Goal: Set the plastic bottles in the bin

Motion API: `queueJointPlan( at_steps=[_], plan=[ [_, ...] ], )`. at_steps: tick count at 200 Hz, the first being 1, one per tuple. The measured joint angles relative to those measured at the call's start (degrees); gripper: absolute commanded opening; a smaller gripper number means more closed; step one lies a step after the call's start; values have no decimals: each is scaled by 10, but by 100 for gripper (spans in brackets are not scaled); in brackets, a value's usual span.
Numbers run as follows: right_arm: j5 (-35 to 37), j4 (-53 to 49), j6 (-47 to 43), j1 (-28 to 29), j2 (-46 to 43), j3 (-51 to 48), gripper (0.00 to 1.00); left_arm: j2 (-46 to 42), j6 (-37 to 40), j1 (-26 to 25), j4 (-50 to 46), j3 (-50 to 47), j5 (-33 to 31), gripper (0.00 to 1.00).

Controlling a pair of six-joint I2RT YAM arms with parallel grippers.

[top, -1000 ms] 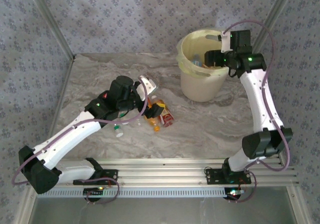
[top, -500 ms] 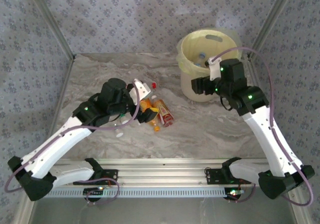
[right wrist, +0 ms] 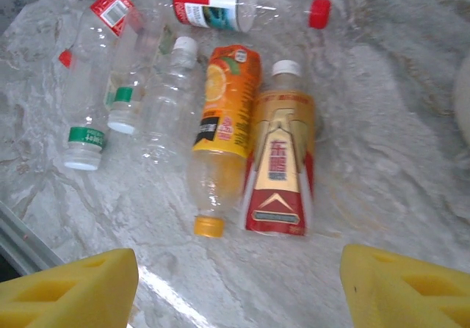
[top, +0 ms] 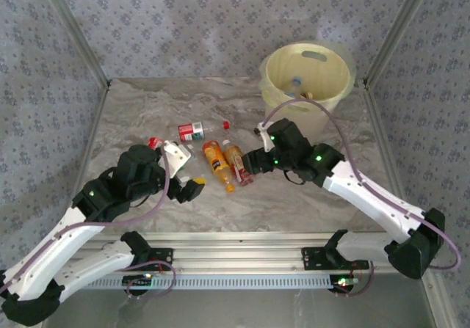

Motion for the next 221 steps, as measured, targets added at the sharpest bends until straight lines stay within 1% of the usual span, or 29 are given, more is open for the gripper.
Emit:
queueJointPlan(
  at_steps=[26, 57, 73, 89, 113, 143, 169, 180, 194, 221],
  plan=[
    [-4, 21, 10, 13, 14, -7, 75, 4, -75, 0, -17, 0, -64, 100],
    [-12, 37, 10, 16, 15, -7, 78, 31, -214, 1, -62, 0, -145, 100],
    [-18, 41, 10, 16, 15, -7, 79, 52, -282, 7, -88, 0, -170, 100],
    [-26, 42, 10, 16, 15, -7, 79, 83, -334, 24, -107, -1, -178, 100],
    [-35, 44, 10, 16, 14, -11, 80, 123, -389, 71, -119, -11, -172, 100],
    [-41, 46, 10, 16, 5, -20, 80, 163, -426, 158, -115, -50, -135, 99],
    [-41, 50, 10, 16, -8, -31, 80, 191, -429, 230, -100, -73, -100, 94],
    [-42, 53, 10, 15, -13, -37, 80, 210, -426, 253, -90, -73, -92, 94],
    [-43, 55, 10, 14, -16, -42, 80, 235, -421, 275, -74, -73, -79, 92],
    [-48, 57, 9, 8, -17, -50, 80, 278, -414, 304, -38, -73, -54, 91]
  ],
)
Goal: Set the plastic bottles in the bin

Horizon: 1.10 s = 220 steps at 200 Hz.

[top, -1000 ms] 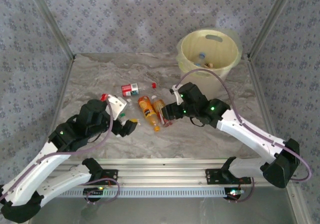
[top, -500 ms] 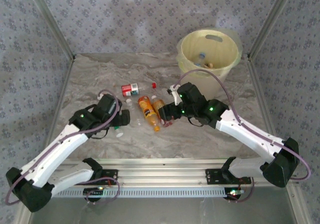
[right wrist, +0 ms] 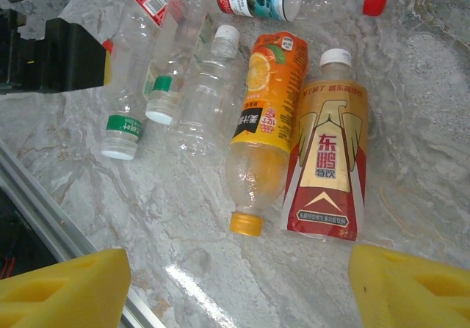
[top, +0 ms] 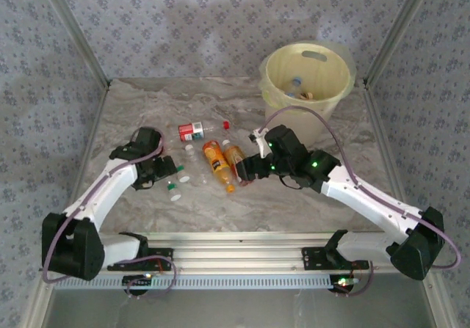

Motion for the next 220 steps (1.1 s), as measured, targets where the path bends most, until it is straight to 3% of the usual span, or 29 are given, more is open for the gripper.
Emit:
queueJointPlan(
  at_steps=[135, 220],
  plan=[
    [-23, 8, -2, -28, 0, -6, 80, 137, 41, 61, 111, 15, 19, 88],
    [-26, 13, -1, -29, 0, -14, 80, 150, 44, 68, 145, 16, 42, 60]
  ],
)
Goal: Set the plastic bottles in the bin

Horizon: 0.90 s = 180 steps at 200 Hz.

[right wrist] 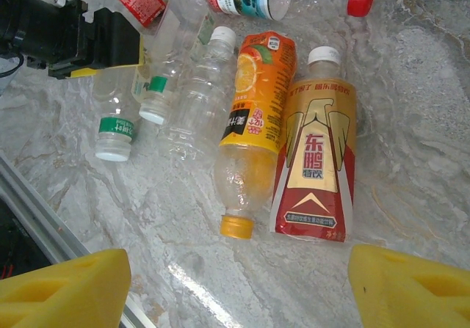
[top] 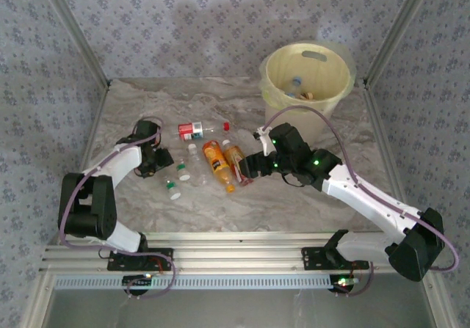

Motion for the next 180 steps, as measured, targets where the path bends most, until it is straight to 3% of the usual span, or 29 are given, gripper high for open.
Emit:
queueJointPlan(
  at_steps=[48, 101, 180],
  plan=[
    [-34, 10, 9, -1, 0, -10, 79, -80, -10, 0, -1, -1, 24, 53],
    [-126, 80, 80, 2, 17, -26, 78, -203, -51, -7, 1, -2, 75, 46],
    [-184, 174, 182, 48, 148, 12, 73, -239, -149, -114, 69, 0, 137, 46]
  ],
)
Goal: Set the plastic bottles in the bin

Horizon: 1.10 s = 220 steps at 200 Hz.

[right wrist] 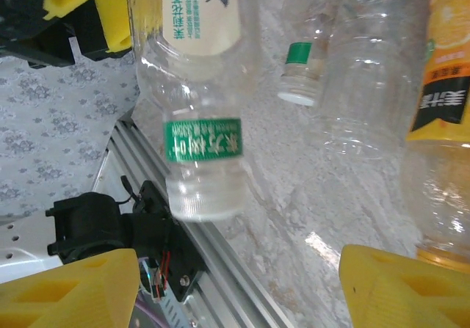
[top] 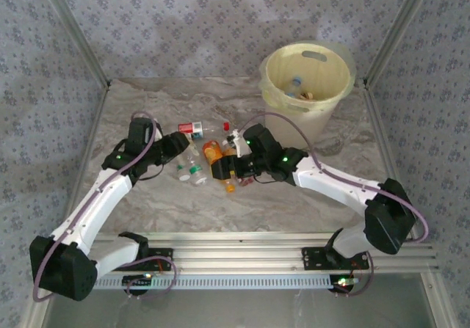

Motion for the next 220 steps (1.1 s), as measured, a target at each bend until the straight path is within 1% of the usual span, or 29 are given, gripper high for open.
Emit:
queueJointPlan(
  at_steps=[26, 73, 95, 109, 122, 128, 137, 156, 167, 182, 198, 220],
  plan=[
    [-8, 14, 11, 5, 20, 15, 70, 8, -19, -23, 16, 9, 5, 46],
    [-19, 44, 30, 12, 41, 20, 67, 9, -44, -45, 37, 14, 0, 46],
    [-23, 52, 35, 18, 51, 20, 62, 9, -53, -51, 46, 14, 0, 46],
    [-23, 54, 39, 20, 56, 21, 55, 9, -57, -52, 51, 15, 0, 46],
    [-23, 54, 42, 20, 57, 21, 48, 9, -60, -53, 52, 15, 0, 49],
    [-22, 54, 40, 20, 57, 21, 47, 9, -60, -53, 52, 15, 0, 50],
    [-22, 54, 41, 19, 57, 21, 46, 9, -60, -53, 53, 15, 1, 54],
    [-22, 50, 35, 17, 55, 21, 41, 9, -60, -53, 55, 15, 3, 69],
    [-22, 45, 29, 16, 49, 21, 40, 9, -56, -53, 59, 15, 6, 80],
    [-20, 28, 22, 10, 36, 21, 40, 9, -57, -54, 70, 17, 13, 99],
    [-16, 3, 10, -3, 11, 21, 40, 9, -42, -55, 72, 26, 23, 100],
    [-2, -42, -23, -32, -36, 23, 40, 9, -1, -55, 85, 55, 54, 100]
  ],
)
